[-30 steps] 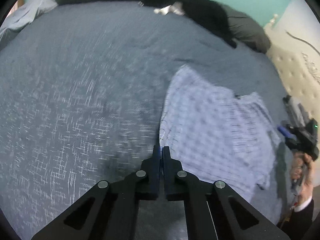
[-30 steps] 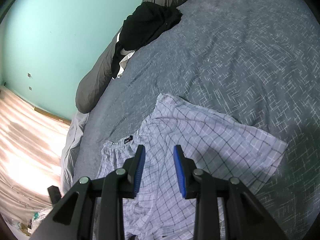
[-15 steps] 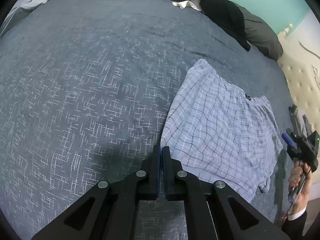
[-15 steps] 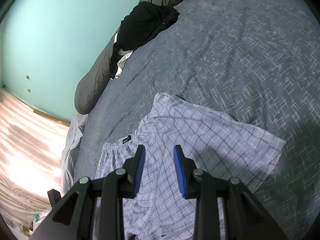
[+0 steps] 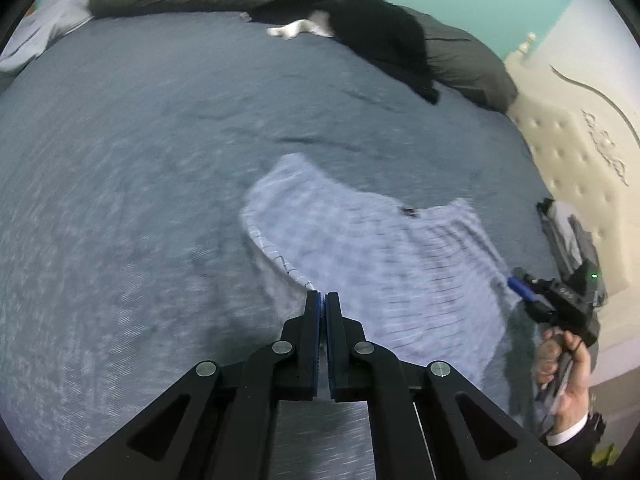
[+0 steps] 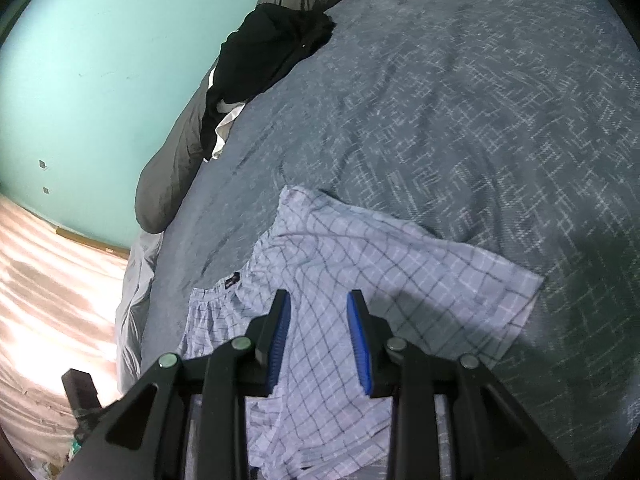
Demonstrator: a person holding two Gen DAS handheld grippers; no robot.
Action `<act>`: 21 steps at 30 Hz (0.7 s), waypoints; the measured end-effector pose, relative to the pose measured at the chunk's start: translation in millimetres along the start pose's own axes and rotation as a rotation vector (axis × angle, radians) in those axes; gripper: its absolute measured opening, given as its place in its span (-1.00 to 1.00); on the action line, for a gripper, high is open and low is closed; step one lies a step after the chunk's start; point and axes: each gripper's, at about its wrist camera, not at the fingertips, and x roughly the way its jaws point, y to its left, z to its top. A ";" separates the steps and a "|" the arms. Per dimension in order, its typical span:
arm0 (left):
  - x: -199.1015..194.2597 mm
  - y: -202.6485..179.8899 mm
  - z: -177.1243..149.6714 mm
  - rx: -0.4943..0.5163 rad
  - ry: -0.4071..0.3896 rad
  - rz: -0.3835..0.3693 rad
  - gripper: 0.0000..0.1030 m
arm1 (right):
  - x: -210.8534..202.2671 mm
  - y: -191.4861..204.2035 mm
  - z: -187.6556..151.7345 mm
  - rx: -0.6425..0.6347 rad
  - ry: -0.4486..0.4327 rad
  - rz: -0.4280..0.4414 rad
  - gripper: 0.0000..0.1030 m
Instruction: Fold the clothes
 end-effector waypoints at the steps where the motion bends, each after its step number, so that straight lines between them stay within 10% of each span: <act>1: 3.4 -11.7 3.6 0.016 0.003 -0.010 -0.95 | -1.4 -1.7 0.6 0.002 -0.002 -0.002 -0.44; 12: 69.2 -179.6 11.4 0.190 0.110 -0.185 -0.95 | -23.4 -22.8 9.6 0.036 -0.029 -0.002 -0.44; 21: 132.0 -236.5 -17.3 0.232 0.214 -0.206 -0.95 | -45.1 -47.3 18.1 0.089 -0.055 0.004 -0.44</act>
